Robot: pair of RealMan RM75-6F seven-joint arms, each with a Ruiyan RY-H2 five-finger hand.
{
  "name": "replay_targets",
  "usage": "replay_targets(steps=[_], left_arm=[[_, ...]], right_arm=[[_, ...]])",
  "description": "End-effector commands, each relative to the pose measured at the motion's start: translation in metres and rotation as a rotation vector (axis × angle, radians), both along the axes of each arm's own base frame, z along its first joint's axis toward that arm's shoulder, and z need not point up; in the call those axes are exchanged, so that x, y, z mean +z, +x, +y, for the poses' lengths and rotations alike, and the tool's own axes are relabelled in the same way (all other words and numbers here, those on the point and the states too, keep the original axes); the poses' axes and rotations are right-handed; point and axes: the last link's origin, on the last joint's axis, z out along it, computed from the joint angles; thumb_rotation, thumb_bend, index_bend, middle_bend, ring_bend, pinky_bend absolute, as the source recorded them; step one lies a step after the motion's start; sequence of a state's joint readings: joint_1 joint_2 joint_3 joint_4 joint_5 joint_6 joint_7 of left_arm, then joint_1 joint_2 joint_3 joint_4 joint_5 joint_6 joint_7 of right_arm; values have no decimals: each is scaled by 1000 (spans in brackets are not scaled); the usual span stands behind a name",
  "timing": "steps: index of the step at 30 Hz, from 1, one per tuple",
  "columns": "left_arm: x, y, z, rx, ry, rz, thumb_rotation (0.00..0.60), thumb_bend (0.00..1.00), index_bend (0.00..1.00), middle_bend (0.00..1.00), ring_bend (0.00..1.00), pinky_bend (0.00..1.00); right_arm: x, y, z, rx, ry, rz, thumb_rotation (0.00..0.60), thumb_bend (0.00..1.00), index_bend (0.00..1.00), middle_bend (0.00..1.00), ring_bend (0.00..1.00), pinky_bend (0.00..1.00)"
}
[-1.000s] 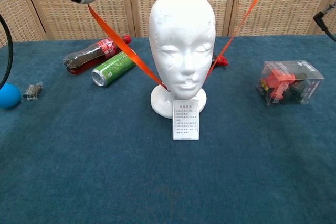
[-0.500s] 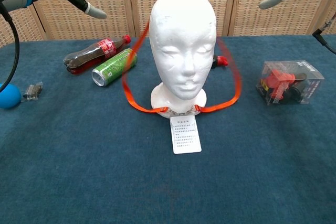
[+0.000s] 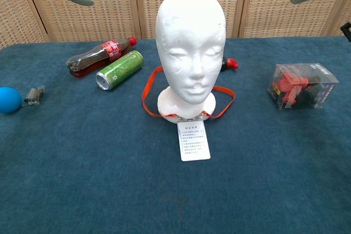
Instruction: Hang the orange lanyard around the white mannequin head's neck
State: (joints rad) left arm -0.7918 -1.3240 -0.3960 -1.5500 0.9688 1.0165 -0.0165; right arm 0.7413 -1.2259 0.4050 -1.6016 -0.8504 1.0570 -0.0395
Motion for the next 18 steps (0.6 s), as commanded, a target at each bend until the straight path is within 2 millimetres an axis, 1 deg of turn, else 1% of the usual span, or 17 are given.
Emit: replay_targets(steps=[1, 4, 5, 8, 10, 11, 12, 13, 14, 16, 17, 18], left_arm=[[13, -12, -13, -24, 35, 60, 600, 76, 0, 0, 0, 0], [29, -29, -30, -44, 95, 163, 600, 1, 0, 0, 0, 0], [34, -35, -36, -47, 113, 190, 600, 0, 0, 0, 0, 0], [53, -67, -73, -9, 158, 283, 600, 0, 0, 0, 0, 0], [60, -81, -90, 22, 173, 343, 600, 0, 0, 0, 0, 0], [62, -85, -97, 36, 175, 358, 600, 0, 0, 0, 0, 0], [63, -91, -104, 57, 173, 374, 600, 0, 0, 0, 0, 0], [64, -96, -113, 77, 170, 385, 600, 0, 0, 0, 0, 0], [65, -100, -120, 89, 166, 396, 600, 0, 0, 0, 0, 0], [64, -108, -137, 101, 156, 409, 600, 0, 0, 0, 0, 0], [64, -110, -142, 102, 150, 411, 600, 0, 0, 0, 0, 0], [63, -112, -147, 103, 142, 414, 600, 0, 0, 0, 0, 0]], right_arm=[[10, -8, 12, 9, -14, 22, 600, 104, 107, 0, 0, 0], [19, -19, 27, 22, -30, 64, 600, 104, 112, 0, 0, 0], [21, -23, 32, 25, -32, 77, 600, 104, 113, 0, 0, 0], [26, -46, 61, 28, -16, 129, 600, 105, 113, 0, 0, 0], [26, -55, 74, 33, -1, 155, 600, 109, 113, 16, 0, 0], [26, -58, 79, 37, 3, 162, 600, 117, 111, 57, 0, 0], [26, -62, 85, 40, 7, 171, 600, 130, 107, 120, 14, 0], [25, -65, 91, 43, 12, 178, 600, 155, 104, 202, 51, 0], [24, -68, 97, 45, 14, 187, 600, 174, 103, 250, 85, 0], [22, -75, 111, 54, 12, 213, 600, 238, 111, 390, 218, 4], [21, -77, 114, 57, 8, 223, 600, 256, 120, 431, 260, 18], [21, -79, 118, 62, 3, 234, 600, 293, 139, 495, 328, 68]])
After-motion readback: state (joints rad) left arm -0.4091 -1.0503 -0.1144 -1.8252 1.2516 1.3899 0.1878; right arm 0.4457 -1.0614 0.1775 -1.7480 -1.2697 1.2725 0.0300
